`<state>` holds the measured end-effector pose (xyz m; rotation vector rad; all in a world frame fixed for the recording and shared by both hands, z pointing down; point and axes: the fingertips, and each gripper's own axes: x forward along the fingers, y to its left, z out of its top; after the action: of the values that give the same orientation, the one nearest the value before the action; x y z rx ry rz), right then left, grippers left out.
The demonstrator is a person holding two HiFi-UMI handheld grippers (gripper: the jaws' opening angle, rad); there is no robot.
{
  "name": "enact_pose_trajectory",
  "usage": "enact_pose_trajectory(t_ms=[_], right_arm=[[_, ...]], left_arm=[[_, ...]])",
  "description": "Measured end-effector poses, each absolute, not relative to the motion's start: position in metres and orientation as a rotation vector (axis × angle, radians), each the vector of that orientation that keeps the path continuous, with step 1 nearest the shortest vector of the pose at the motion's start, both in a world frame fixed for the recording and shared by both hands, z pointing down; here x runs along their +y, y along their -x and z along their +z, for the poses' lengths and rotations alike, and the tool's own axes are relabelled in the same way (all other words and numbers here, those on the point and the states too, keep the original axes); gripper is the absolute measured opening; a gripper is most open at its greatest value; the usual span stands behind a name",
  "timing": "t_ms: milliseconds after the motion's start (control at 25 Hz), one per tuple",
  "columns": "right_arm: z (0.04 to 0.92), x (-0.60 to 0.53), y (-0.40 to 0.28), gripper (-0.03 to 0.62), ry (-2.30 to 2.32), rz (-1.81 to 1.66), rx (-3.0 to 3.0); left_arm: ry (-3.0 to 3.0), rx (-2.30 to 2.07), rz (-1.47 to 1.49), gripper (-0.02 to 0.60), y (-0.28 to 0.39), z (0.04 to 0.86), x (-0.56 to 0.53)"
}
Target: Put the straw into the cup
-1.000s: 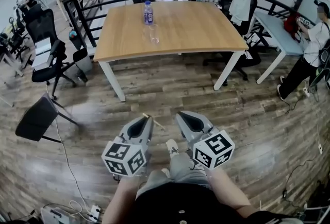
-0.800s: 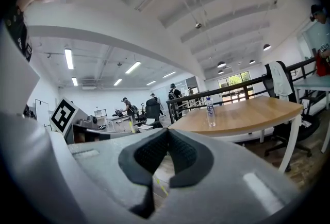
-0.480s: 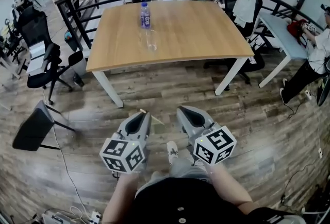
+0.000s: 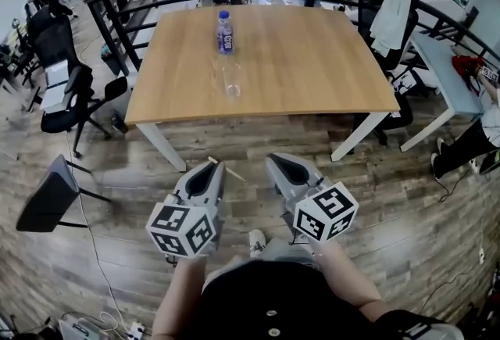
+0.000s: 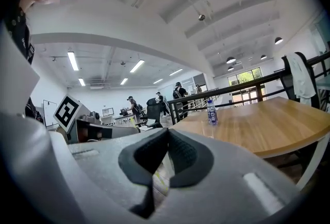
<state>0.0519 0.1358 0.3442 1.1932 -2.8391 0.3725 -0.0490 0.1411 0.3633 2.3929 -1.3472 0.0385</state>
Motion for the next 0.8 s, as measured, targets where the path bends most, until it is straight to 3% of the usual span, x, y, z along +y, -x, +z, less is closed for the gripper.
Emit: enact_pose_trajectory(t_ms=[800], right_arm=[[0.363, 0.057, -0.071, -0.002, -1.130, 0.455, -2.874]], left_arm=[[-2.349, -1.369, 0.050, 0.034, 0.026, 0.383, 0.057]])
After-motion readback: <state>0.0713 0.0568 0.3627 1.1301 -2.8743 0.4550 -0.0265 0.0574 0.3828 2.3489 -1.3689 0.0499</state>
